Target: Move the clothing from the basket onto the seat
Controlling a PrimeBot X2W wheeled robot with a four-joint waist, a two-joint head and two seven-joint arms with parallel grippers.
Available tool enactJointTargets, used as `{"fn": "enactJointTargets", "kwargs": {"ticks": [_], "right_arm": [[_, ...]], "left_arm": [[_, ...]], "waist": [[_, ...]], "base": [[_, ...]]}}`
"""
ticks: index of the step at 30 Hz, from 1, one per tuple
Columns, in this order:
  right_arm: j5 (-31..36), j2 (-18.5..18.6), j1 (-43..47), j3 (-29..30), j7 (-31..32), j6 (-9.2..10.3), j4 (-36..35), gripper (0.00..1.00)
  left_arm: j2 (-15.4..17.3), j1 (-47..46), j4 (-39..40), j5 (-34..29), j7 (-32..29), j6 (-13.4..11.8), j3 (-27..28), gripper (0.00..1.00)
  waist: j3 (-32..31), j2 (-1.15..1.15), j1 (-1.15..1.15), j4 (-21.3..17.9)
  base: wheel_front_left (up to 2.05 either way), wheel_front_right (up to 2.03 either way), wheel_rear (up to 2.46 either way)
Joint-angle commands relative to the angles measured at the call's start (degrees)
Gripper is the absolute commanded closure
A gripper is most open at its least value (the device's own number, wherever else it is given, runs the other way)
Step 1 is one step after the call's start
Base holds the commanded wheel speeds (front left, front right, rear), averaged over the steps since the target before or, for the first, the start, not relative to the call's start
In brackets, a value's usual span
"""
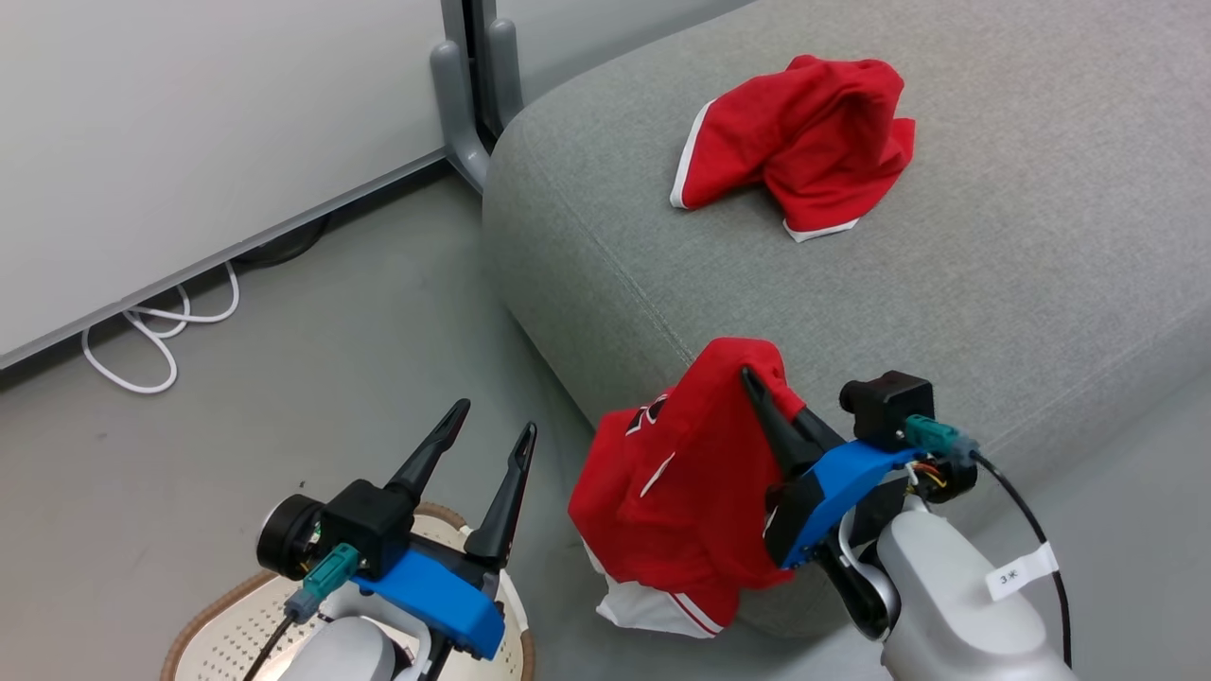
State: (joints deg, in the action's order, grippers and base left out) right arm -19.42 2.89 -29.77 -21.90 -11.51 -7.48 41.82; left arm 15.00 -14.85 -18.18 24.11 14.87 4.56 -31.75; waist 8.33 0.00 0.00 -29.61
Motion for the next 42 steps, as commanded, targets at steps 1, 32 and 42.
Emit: {"fn": "enactJointTargets", "kwargs": {"ticks": [1, 32, 42], "right_arm": [[-0.92, 0.0, -0.38, 0.57, -0.25, -0.03, -0.07, 1.0], [3.39, 24.8, -31.9, 35.97, 19.53, -0.03, -24.18, 1.0], [10.1, 28.11, -33.22, 45.44, 18.52, -0.02, -22.14, 1.0]], "left_arm": [[0.27, -0.9, 0.25, 0.01, 0.03, 0.1, 0.08, 0.0], [7.69, -12.84, 14.11, -4.57, -3.06, 0.81, -0.05, 0.0], [11.17, -14.41, 21.63, -6.04, -4.85, -0.52, 1.45, 0.0]], "waist": [[0.37, 0.0, 0.0, 0.37], [26.6, 0.0, 0.0, 13.1], [35.01, 0.0, 0.0, 13.68]], "base": [[0.0, 0.0, 0.0], [0.0, 0.0, 0.0], [0.0, 0.0, 0.0]]}}
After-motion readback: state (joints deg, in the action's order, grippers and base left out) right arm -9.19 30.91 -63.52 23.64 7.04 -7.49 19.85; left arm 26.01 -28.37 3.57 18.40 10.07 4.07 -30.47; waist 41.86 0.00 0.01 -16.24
